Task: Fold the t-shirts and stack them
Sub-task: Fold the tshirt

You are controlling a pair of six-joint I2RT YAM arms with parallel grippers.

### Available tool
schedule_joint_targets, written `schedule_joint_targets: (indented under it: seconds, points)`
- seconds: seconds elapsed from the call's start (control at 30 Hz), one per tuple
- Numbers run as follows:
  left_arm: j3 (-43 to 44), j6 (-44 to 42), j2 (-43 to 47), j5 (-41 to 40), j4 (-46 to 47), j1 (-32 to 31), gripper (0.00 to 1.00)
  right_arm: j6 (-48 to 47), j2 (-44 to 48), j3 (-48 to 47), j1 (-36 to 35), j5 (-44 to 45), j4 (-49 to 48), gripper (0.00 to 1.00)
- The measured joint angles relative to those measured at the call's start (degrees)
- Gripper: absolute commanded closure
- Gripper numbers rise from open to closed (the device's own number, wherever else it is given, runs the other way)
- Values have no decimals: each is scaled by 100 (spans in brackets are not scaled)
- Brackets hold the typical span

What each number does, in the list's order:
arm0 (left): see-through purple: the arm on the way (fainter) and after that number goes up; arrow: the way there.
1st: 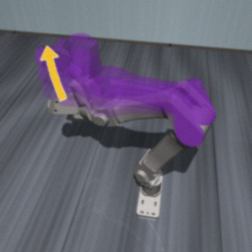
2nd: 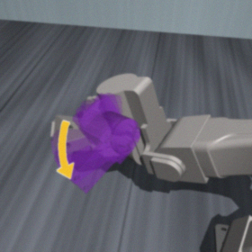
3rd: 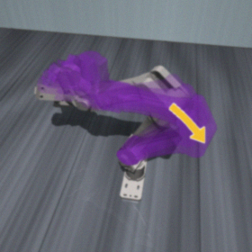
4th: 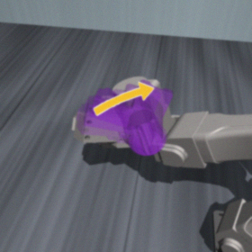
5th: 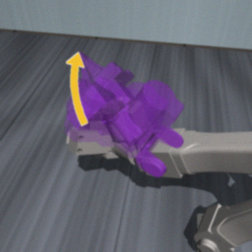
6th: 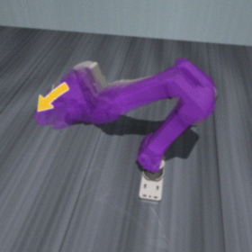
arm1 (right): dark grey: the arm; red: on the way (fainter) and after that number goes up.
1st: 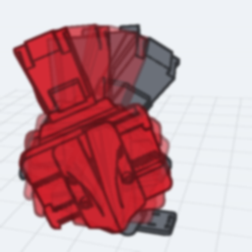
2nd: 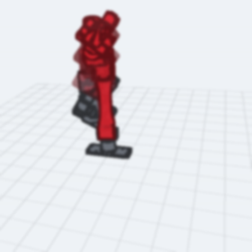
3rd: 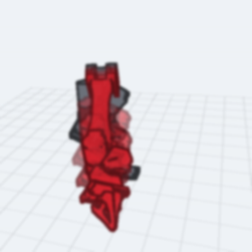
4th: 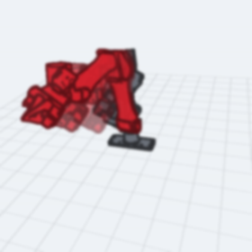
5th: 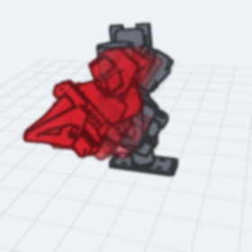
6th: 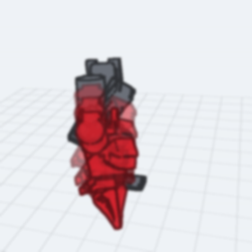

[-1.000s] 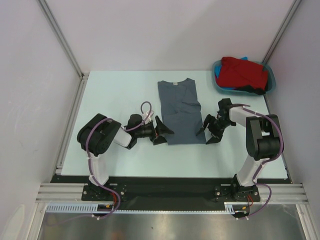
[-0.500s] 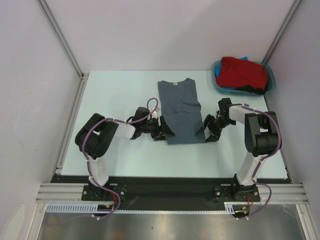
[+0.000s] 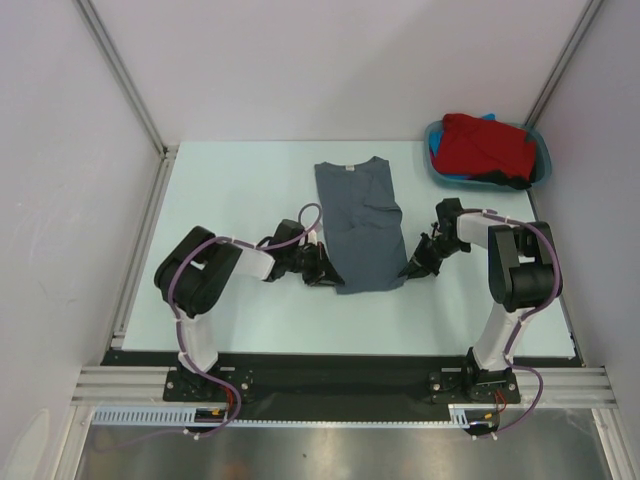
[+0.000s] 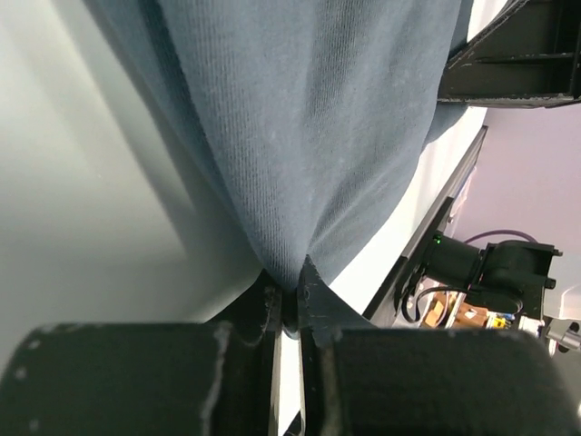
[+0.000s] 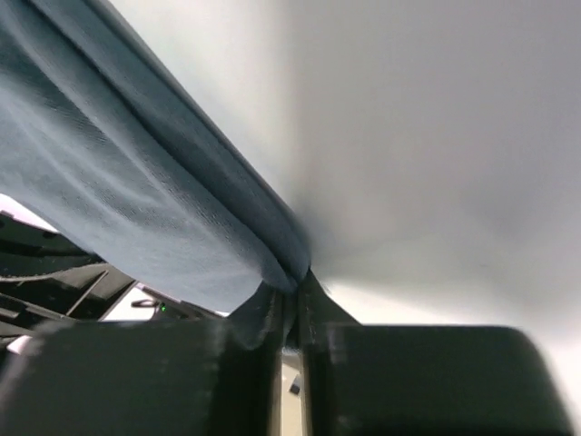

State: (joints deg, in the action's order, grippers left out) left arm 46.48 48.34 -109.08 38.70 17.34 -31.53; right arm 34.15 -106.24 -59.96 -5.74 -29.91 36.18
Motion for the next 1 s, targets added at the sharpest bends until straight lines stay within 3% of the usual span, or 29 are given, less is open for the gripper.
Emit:
schedule_joint_targets:
  seconds: [0.03,0.33,0.6,1.0]
  points:
    - [0,2,0,0,-4,-4,100,-2,7,39,0,-11,-31,100]
    - [2,-345,339,46,-841,-101,100,-208,743,511,-20,72,251,100]
    - [-271,-535,1523,48,-1777,-190,100,-299,1792,586,-166,17,1043,100]
    - [-479,-433,3134,-37,-3165,-319,96,-155,2643,570,-800,15,2057,100]
